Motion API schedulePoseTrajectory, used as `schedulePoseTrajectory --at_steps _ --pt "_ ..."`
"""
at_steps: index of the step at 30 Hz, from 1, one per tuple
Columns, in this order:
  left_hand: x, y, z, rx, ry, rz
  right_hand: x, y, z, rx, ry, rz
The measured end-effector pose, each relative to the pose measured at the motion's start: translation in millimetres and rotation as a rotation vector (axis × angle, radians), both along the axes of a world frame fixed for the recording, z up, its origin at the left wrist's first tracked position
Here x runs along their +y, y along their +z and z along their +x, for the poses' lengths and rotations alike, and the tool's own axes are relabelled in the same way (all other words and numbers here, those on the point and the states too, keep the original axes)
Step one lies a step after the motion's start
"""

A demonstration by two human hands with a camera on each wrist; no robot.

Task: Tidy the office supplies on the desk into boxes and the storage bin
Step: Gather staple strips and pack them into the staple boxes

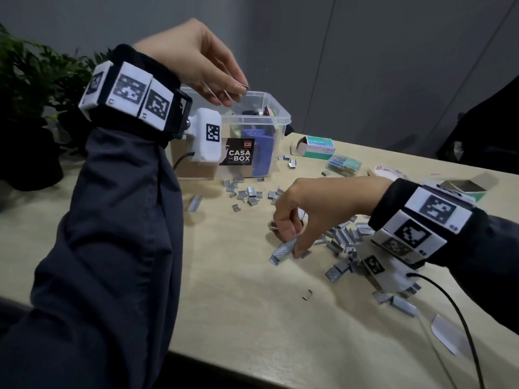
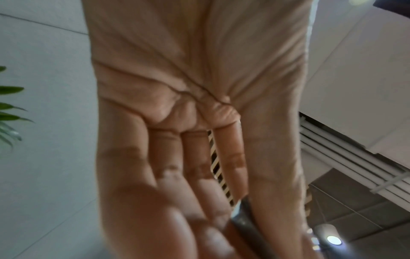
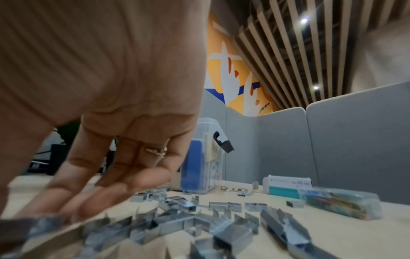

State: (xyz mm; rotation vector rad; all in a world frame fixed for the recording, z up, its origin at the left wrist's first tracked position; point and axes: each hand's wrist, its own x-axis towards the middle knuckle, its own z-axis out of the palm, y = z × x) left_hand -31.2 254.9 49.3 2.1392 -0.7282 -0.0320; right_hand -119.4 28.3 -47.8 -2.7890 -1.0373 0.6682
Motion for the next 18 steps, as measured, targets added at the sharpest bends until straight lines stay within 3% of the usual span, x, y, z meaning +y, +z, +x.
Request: schedulePoseTrajectory --at_steps 5,14,18 --pt "-8.4 0.5 -1.5 -0.008 -0.021 0.033 6.7 -4.0 -4.6 -0.039 0.035 0.074" --pt "-14.6 0.0 -1.8 0.017 -0.042 0.062 4.4 -8.1 -7.6 -0.182 -0.005 -0.197" --pt "-48.1 -11.7 -0.8 0.059 -0.131 0.208 -30.6 11.1 0.8 -0.142 -0.166 -0.048"
